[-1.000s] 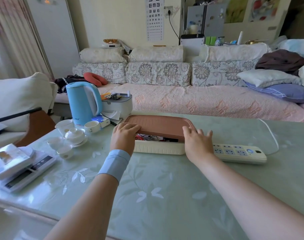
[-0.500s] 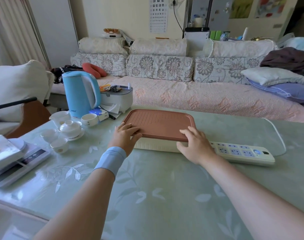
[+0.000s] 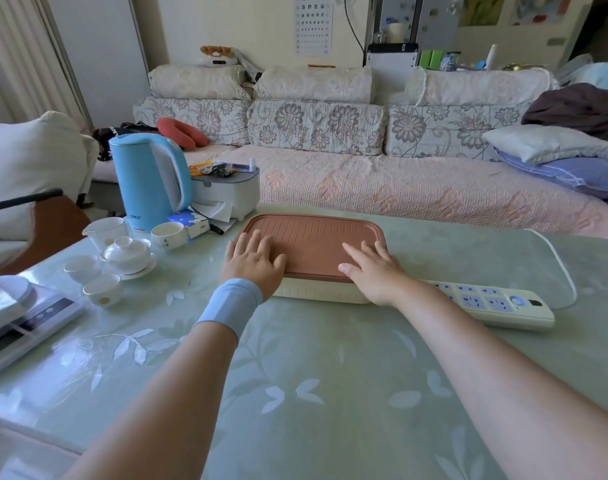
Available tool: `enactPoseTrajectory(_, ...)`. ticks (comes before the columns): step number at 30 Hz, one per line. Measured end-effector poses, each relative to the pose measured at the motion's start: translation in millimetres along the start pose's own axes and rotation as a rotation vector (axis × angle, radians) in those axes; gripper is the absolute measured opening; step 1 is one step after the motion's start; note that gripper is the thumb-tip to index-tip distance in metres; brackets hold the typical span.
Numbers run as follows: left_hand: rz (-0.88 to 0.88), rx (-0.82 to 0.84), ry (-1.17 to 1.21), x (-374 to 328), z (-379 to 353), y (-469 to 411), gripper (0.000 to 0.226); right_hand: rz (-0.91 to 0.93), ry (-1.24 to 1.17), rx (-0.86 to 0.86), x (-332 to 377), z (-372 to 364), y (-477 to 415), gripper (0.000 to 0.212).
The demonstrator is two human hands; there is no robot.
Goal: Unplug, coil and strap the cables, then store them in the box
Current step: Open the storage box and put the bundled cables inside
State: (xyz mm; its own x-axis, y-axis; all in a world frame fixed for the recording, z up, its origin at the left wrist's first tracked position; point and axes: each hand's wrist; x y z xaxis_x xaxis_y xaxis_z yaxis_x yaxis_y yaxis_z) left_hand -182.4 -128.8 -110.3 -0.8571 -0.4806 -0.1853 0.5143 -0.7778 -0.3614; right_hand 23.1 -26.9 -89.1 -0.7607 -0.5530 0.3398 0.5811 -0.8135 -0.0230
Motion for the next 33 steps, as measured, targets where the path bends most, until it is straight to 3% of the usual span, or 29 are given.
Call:
enactPoseTrajectory(4, -0.045, 0.142, -0.115, -1.3, 6.9, -8.8, 0.056, -0.019, -0.014, 0.094, -2.5, 7.5, -6.6, 0.050)
enactPoseTrajectory(11, -0.007, 0.271, -0.212, -11.4, 37.5, -48.3, 0.084, 0.031, 0.069, -0.221, 4.5, 0.5, -44.7, 0.023)
enactPoseTrajectory(13, -0.049, 0.292, -0.216, -16.3, 36.4, -63.6, 0.088, 0.038, 0.098, -0.234, 6.9, -1.0, -56.4, 0.035)
enactPoseTrajectory(17, -0.101, 0.467, -0.159, -18.2, 25.1, -94.7, 0.126, 0.030, 0.106, -0.048, -2.1, 15.4, -81.9, 0.105)
enactPoseTrajectory(19, -0.150, 0.553, -0.232, -17.4, 18.9, -109.5, 0.134, 0.012, 0.078, 0.052, -7.9, 21.4, -94.3, 0.122)
enactPoseTrajectory(22, -0.181, 0.598, -0.235, -12.9, 10.2, -117.1, 0.130, 0.021, 0.112, 0.108, -14.6, 24.1, -107.9, 0.127)
enactPoseTrajectory(28, -0.209, 0.489, -0.154, -1.9, -9.0, -114.6, 0.129, 0.033, 0.108, 0.114, -19.5, 22.5, -114.3, 0.126)
enactPoseTrajectory(33, -0.029, 0.358, -0.067, -4.0, -1.2, -88.9, 0.136, -0.060, 0.059, 0.089, -17.5, 17.4, -100.8, 0.132)
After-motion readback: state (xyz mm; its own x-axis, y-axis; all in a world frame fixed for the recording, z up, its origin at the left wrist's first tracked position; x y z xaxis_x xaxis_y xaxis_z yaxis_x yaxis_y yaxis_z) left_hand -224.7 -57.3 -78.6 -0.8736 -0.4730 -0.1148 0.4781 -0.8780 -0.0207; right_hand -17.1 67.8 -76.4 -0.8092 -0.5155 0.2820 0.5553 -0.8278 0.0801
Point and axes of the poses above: each hand's wrist, its own y-axis away from the middle knuckle, its own z-axis out of the back of the hand, x = y × z, and after that the axes turned 7 degrees about -x, right-handed
